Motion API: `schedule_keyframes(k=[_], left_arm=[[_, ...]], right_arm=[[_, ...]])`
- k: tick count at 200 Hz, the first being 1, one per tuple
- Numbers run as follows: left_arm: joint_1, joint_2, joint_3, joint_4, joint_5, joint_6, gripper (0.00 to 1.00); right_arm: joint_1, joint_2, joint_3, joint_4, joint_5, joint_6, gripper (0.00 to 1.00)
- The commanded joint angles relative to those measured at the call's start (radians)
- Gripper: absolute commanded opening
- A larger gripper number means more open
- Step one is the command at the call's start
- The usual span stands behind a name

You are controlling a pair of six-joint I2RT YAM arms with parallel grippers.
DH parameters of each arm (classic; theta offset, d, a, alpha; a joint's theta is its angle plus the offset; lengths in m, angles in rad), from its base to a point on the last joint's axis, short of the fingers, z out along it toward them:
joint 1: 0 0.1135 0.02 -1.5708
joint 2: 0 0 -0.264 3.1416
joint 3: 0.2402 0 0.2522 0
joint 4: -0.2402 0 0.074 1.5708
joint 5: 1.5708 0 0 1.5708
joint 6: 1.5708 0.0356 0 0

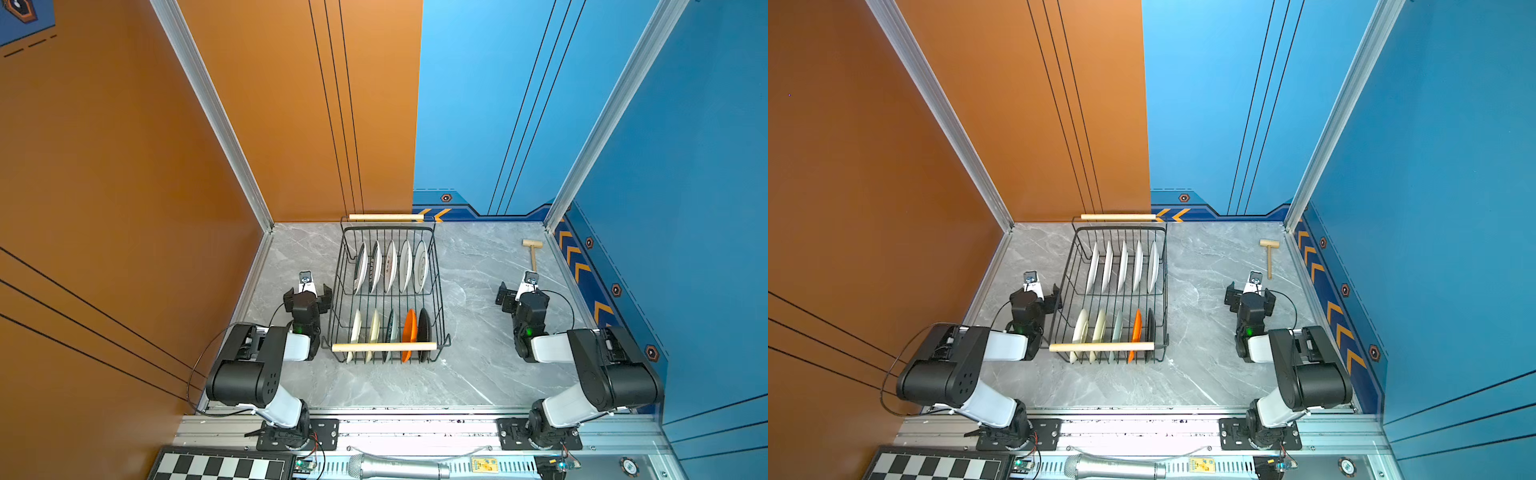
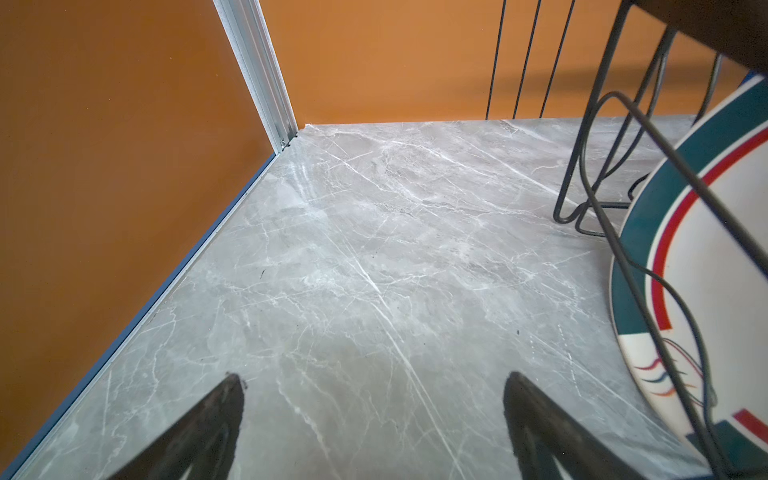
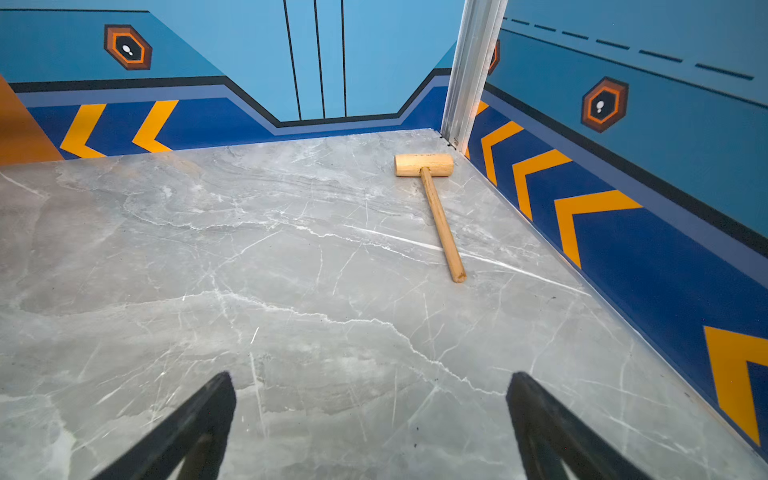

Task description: Unload the plates from the dish rack

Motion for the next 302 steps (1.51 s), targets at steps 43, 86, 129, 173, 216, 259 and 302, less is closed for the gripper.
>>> schedule_keyframes(k=[43, 86, 129, 173, 216, 259, 302], left_arm=[[0.004, 0.002, 0.001, -0.008, 0.015, -0.012, 0.98], [0.004, 0.001, 0.001, -0.008, 0.015, -0.013, 0.98], [0.004, 0.000, 0.001, -0.008, 0.016, -0.012, 0.98], [0.005, 0.001, 0.001, -0.008, 0.017, -0.014, 0.98], [0.008, 0.000, 0.000, -0.008, 0.026, -0.015, 0.98], [0.014, -0.008, 0.000, -0.009, 0.035, -0.014, 0.98], [0.018, -0.127, 0.061, -0.237, 0.044, -0.007, 0.98]], right_arm=[[0.001, 0.008, 0.010, -0.014, 0.017, 0.000, 1.00], [0.000, 0.008, 0.010, -0.014, 0.017, 0.001, 1.00], [-0.001, 0.008, 0.010, -0.014, 0.017, 0.001, 1.00], [-0.011, 0.006, 0.014, -0.023, -0.007, 0.006, 1.00], [-0.011, 0.006, 0.013, -0.023, -0.007, 0.007, 1.00], [-0.017, -0.025, 0.013, -0.051, 0.036, 0.033, 1.00], [-0.028, -0.102, 0.064, -0.207, -0.006, 0.028, 1.00]])
